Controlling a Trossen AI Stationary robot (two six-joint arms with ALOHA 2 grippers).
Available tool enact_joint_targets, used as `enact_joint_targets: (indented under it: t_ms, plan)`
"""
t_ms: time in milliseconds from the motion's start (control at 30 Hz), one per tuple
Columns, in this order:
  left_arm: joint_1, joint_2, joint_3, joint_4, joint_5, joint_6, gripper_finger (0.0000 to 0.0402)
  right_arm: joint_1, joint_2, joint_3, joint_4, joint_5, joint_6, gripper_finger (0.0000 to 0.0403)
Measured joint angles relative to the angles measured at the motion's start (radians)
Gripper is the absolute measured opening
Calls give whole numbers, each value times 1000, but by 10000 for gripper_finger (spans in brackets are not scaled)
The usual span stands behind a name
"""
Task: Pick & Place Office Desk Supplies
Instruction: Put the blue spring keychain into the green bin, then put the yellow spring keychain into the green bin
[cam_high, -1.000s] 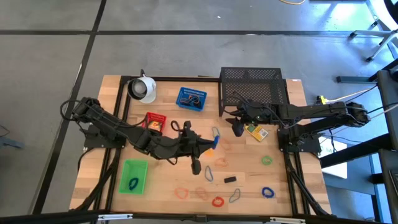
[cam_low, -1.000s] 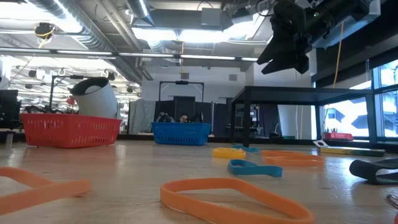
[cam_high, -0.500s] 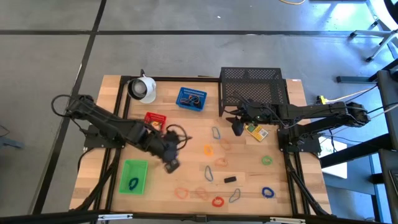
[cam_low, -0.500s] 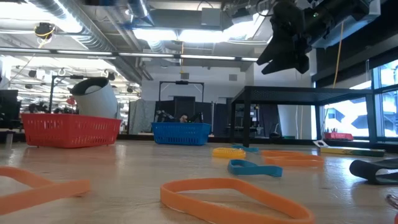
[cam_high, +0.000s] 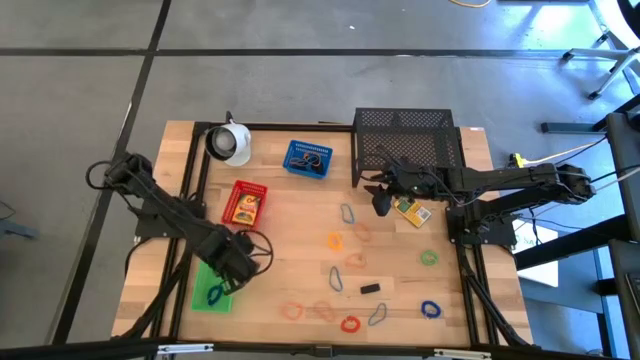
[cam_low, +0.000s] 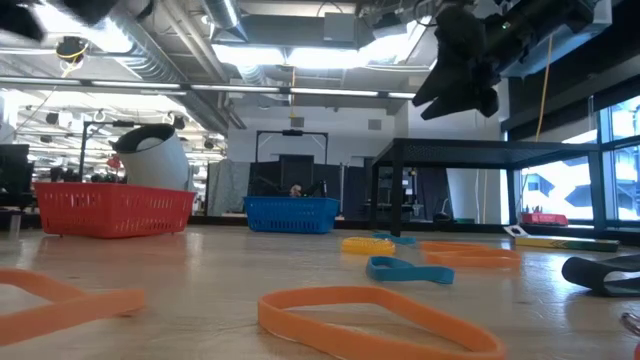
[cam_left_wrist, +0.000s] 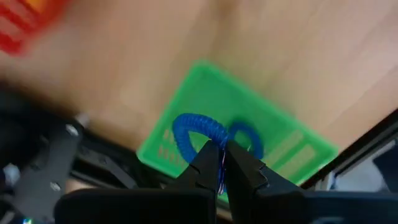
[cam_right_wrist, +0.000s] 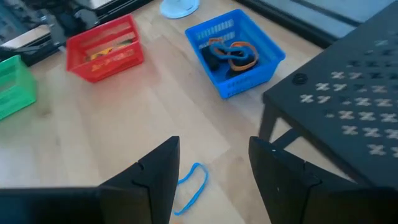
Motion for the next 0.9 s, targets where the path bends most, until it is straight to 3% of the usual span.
enact_joint_targets:
  t_ms: [133, 367, 667, 900]
  plan:
    - [-25, 0, -106, 103, 79, -38, 8, 0, 0, 0, 0, 47, -6, 194]
    - [-32, 1, -217, 326, 113, -67, 8, 0, 0, 0, 0, 47, -37, 194]
    - [-32, 1, -233, 325, 111, -69, 39, 0, 0, 0, 0, 43, -62, 194]
    - [-32, 1, -233, 325, 109, -70, 77, 0, 0, 0, 0, -18, -75, 194]
